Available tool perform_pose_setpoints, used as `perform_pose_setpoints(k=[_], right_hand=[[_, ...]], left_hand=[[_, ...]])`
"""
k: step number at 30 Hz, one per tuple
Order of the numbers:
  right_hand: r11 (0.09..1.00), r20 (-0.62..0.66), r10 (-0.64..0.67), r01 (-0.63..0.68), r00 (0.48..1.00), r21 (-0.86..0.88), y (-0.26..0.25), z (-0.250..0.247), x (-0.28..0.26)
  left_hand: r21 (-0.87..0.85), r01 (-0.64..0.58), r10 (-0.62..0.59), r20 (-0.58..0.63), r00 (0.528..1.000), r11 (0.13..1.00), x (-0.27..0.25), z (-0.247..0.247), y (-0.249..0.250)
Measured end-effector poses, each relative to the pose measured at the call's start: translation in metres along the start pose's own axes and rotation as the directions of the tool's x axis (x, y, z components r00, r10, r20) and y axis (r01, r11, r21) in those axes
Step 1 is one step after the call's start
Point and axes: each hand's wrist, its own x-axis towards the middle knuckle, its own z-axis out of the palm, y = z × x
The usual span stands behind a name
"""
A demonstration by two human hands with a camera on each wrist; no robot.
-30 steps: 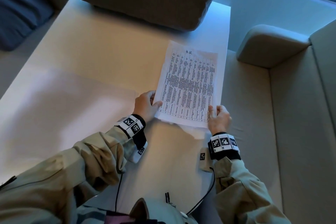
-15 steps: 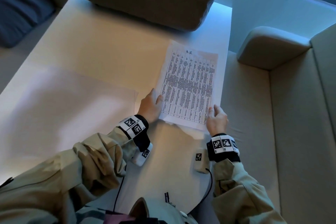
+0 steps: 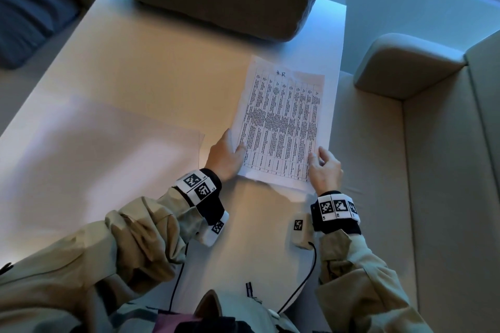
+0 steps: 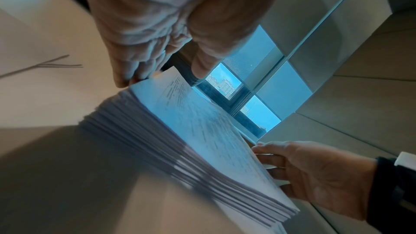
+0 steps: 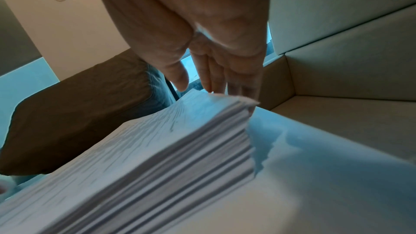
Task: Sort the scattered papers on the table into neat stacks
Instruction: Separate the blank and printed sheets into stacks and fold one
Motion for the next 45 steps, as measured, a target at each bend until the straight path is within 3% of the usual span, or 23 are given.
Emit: perform_pose_setpoints(k=[4,10,15,18,27,39,45], right_hand=[[1.0,-0.041,0.01,-0.01,0.999,0.015,-0.002,-0.006,0.002],[1.0,0.01,-0.014,0.015,1.0,-0.019,-0.001,-0.002,0.004],[0.998,-0.095,-0.008,0.013,0.995,0.056,-0.012,-0.012,0.02],[0.997,-0.056,-0.03,0.033,0.998,0.068,-0.016,-0.009,0.027],[0.998,-0.026,-0.054,0.055,0.998,0.03,-0.048,-0.015,0.094],[0.987,0.169,-0.018,0.045,0.985,-0.157,-0.04,-0.009,0.068],[0.989,0.175,-0.018,0.044,0.984,-0.144,-0.039,-0.01,0.062]], left_hand=[[-0.011,-0.015,0.015,-0.02,1.0,1.0,0.007,-0.002,-0.004],[0.037,0.0,0.001,-0.034,0.999,0.999,0.022,-0.009,0.003],[0.088,-0.028,0.03,-0.016,0.999,0.996,0.058,-0.033,0.009],[0.067,-0.057,0.054,0.047,0.997,0.996,0.073,-0.043,0.018],[-0.142,0.004,0.003,0.052,0.999,0.99,0.098,-0.025,0.039],[0.053,-0.091,0.083,0.14,0.987,0.994,0.091,-0.018,0.037],[0.113,-0.188,0.181,0.068,0.981,0.976,0.085,-0.016,0.044]])
